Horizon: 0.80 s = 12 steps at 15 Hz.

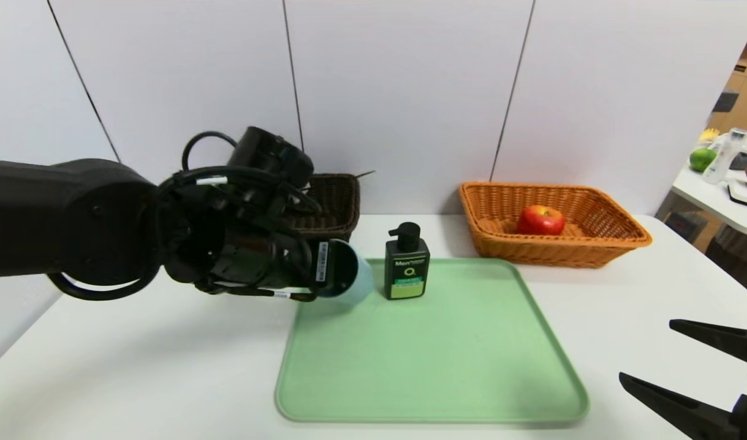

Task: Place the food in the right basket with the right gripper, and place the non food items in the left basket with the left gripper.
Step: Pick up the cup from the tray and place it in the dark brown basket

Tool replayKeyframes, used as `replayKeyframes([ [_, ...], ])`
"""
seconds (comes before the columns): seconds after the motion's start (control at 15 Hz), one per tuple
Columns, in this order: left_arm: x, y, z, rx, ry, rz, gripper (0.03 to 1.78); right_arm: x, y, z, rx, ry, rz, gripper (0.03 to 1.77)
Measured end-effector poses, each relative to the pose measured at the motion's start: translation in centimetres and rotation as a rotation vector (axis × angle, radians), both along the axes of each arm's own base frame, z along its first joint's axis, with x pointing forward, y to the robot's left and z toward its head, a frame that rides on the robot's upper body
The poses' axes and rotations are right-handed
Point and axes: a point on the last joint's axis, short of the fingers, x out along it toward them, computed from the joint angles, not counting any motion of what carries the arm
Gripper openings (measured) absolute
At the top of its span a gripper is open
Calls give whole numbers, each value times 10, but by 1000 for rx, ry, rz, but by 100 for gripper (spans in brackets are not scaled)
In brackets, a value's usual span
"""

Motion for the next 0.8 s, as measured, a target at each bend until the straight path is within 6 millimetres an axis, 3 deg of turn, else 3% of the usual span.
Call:
replayKeyframes([
  [0.47, -3, 39, 84, 5, -338, 17, 10, 7, 5, 2, -6, -1, 22, 169],
  [0.6, 5, 51, 104, 11, -394, 52, 10, 8, 5, 2, -7, 0, 22, 169],
  [0.8, 32, 60, 120, 37, -442, 98, 10, 8, 5, 2, -9, 4, 21, 169],
])
